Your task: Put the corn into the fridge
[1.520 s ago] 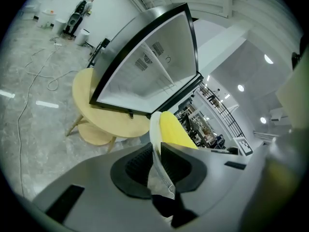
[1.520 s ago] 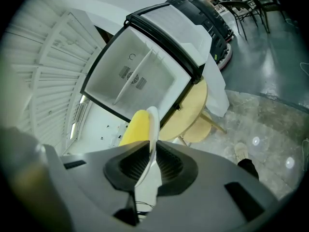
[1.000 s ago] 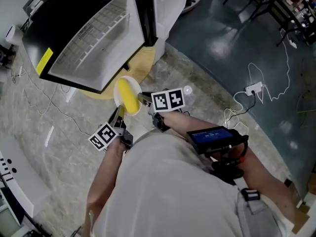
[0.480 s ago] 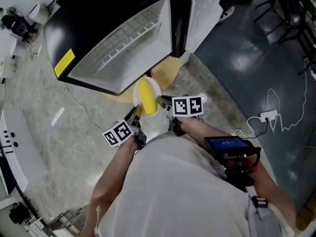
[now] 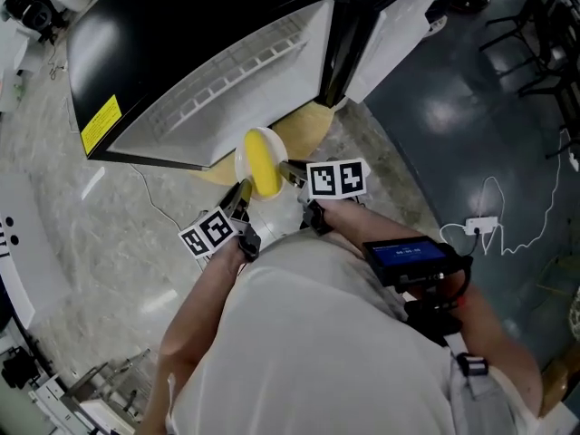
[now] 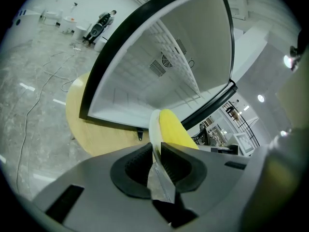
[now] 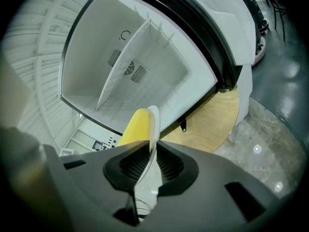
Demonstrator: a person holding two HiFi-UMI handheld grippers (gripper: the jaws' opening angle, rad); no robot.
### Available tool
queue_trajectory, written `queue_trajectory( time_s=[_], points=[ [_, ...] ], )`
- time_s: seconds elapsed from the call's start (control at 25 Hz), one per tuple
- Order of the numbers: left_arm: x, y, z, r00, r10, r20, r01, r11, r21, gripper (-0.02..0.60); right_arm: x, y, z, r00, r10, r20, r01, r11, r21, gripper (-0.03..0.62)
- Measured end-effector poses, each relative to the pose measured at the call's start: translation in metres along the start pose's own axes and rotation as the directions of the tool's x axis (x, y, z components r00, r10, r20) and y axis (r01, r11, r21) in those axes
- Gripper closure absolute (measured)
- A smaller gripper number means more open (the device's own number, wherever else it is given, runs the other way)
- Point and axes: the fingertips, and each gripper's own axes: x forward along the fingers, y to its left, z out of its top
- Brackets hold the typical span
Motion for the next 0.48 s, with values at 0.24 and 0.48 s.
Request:
queue_trajectory(
  time_s=[0.24,0.48],
  points=[
    [0.013,0.003,0.008,0.999,0.039,0.025,-0.038,0.999,-0.033,0.526,0.012,-0.006,0.014,0.998,0.03,-0.057,-0.031,0.999,-0.02,0.551],
    [0.019,0.016,0.018,0.995,0.082,0.05,-0.079,0.995,-0.066,0.526,0.033,-0.008,0.024,0.992,0.052,-0.111,-0.057,0.998,-0.039,0.551]
  ],
)
